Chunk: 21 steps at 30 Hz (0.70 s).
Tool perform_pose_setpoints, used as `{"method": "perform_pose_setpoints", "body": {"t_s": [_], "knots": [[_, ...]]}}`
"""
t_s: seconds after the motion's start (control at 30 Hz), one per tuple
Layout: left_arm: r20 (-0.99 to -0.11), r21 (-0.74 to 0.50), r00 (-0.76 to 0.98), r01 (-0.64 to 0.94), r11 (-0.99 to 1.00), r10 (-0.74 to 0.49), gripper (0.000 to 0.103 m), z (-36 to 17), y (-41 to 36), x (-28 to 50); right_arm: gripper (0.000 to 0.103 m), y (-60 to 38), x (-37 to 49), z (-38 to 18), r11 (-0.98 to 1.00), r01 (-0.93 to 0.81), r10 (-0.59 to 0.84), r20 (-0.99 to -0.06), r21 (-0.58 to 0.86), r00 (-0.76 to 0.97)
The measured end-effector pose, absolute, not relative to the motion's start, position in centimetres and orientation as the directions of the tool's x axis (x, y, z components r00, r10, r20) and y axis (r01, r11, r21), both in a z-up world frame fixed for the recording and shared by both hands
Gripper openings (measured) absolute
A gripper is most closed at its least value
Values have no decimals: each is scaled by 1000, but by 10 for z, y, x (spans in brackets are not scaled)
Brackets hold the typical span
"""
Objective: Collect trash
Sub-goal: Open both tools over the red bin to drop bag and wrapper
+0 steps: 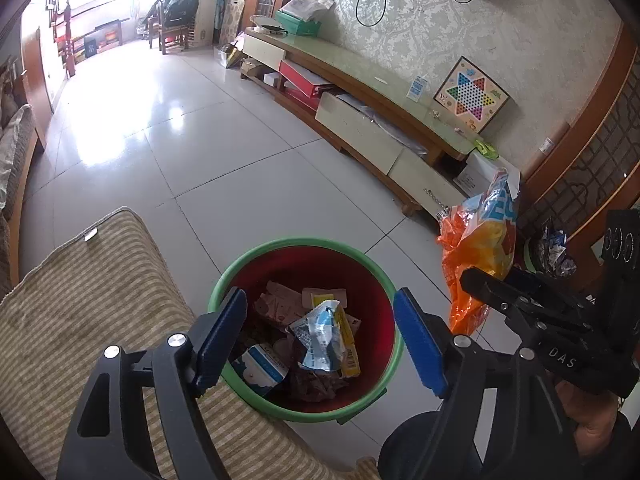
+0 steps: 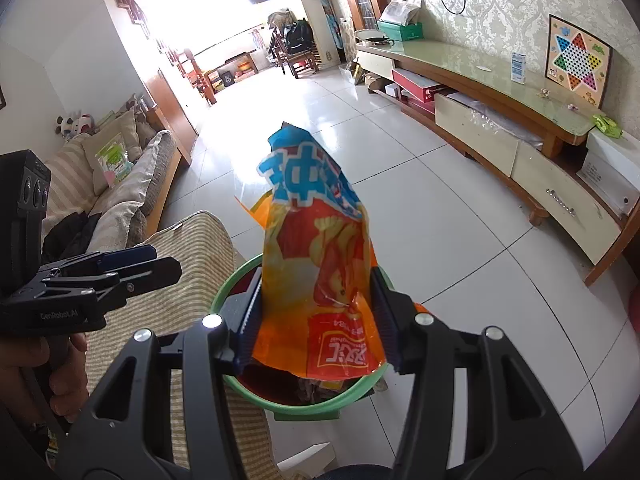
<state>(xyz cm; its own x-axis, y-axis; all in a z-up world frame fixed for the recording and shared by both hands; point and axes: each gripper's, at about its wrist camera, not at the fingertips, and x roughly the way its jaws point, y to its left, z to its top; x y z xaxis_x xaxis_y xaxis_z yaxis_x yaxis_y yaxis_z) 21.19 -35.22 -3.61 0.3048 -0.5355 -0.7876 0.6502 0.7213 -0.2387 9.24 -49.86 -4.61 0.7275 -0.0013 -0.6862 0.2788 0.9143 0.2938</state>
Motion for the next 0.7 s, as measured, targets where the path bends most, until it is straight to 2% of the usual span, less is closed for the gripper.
{"method": "perform_pose_setpoints", "body": {"t_s": [0.2, 0.7], "knots": [[-781, -234, 333, 629, 741, -529, 79, -31, -334, 215, 49, -487, 104, -46, 923, 249, 22, -688, 293, 726], [-780, -212, 405, 546, 811, -477, 80, -23, -259, 233, 49, -446, 147, -49, 939, 162, 94, -679, 303, 728]]}}
